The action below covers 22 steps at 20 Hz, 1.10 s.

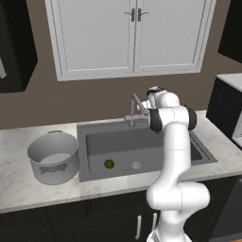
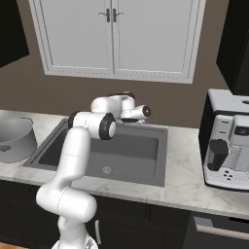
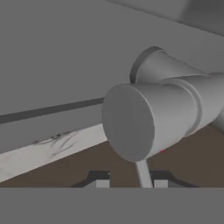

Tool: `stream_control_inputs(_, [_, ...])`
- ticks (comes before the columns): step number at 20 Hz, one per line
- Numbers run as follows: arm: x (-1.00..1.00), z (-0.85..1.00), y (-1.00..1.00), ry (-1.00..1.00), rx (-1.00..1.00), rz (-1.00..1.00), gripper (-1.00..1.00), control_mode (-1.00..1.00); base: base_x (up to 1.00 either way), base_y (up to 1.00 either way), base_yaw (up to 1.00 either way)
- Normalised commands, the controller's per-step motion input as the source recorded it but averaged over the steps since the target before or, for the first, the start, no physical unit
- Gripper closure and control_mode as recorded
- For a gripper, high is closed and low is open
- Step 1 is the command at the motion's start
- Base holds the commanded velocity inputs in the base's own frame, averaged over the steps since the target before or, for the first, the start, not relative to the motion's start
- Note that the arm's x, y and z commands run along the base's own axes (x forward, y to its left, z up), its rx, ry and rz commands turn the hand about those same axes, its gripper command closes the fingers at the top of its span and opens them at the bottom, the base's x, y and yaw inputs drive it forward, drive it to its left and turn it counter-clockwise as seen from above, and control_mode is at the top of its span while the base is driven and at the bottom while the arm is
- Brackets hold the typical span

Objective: Dump the lime from the pot into the sink. Then turn on the water and wash the lime. Then turn off the water and put the lime back in the pot.

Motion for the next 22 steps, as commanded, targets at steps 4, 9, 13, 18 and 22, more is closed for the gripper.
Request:
stream_control_inputs(4, [0.00,-0.05,-0.86,0.04,0.00,-0.06,1.00,-1.00,0.00,0.00,0.00])
stream_control_inputs(9, [0.00,-0.04,-0.85,0.03,0.00,-0.07,1.00,-1.00,0.00,0.00,0.00])
stream_control_inputs(13, [0.00,-0.04,-0.82,0.03,0.00,-0.07,1.00,-1.00,0.00,0.00,0.00])
stream_control_inputs(18, [0.00,-0.01,-0.84,0.03,0.00,-0.07,1.00,-1.00,0.00,0.00,0.00])
stream_control_inputs(22, [0.00,0.00,-0.86,0.04,0.00,-0.06,1.00,-1.00,0.00,0.00,0.00])
